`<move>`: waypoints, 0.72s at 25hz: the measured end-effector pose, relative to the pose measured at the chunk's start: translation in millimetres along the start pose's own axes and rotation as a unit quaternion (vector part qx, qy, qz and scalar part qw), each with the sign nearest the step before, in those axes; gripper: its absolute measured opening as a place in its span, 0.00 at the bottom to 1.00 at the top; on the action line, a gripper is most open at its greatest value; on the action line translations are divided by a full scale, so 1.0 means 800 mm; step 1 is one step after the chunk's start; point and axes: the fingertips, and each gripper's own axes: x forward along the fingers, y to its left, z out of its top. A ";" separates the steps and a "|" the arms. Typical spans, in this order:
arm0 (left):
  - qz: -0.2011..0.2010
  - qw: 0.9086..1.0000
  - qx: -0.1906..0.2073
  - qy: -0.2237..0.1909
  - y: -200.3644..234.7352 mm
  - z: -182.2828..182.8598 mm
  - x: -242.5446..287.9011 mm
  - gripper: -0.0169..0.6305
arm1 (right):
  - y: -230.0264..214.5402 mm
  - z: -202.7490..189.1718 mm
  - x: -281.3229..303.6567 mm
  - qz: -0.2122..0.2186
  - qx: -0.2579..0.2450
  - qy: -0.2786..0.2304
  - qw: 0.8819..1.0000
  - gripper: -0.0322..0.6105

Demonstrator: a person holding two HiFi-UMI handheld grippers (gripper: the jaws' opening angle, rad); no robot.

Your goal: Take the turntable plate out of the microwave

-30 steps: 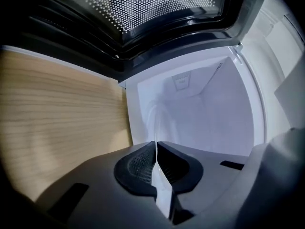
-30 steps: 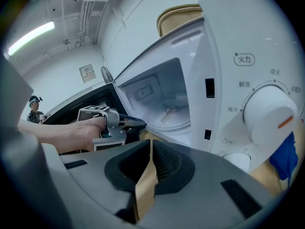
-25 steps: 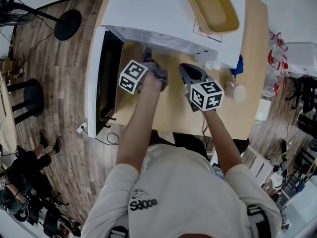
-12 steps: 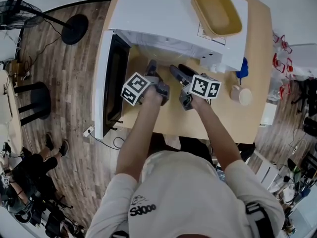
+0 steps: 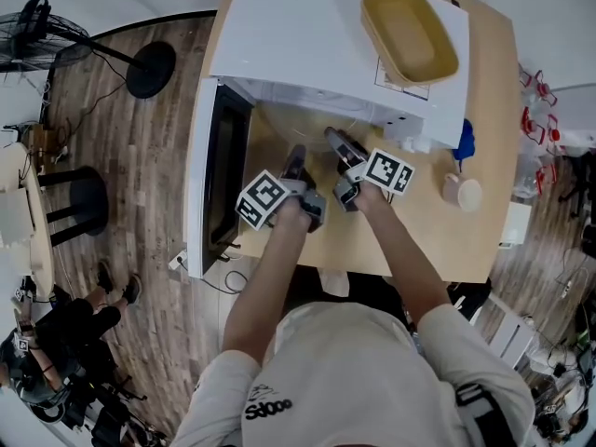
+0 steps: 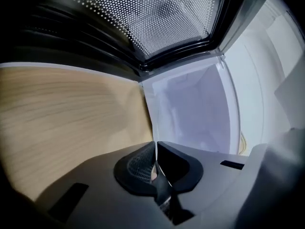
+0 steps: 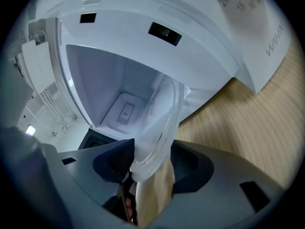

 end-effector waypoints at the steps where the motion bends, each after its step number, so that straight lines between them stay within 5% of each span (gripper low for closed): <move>1: -0.001 1.000 0.000 0.004 0.001 -0.004 -0.003 0.07 | 0.000 0.003 0.003 0.005 0.009 -0.009 1.000 0.38; 4: -0.003 1.000 0.000 0.012 0.002 -0.015 -0.011 0.07 | 0.000 0.009 0.012 0.018 0.029 -0.025 0.999 0.36; 8: -0.005 1.000 0.004 0.017 0.004 -0.027 -0.021 0.07 | 0.001 0.013 0.013 0.026 0.052 -0.052 0.997 0.15; 14: 0.003 0.999 0.036 0.018 0.010 -0.031 -0.046 0.08 | 0.005 -0.004 -0.002 0.064 0.131 -0.074 0.987 0.10; 18: -0.018 0.999 0.040 -0.013 0.013 -0.008 -0.060 0.24 | 0.015 -0.020 -0.017 0.082 0.153 -0.084 0.981 0.09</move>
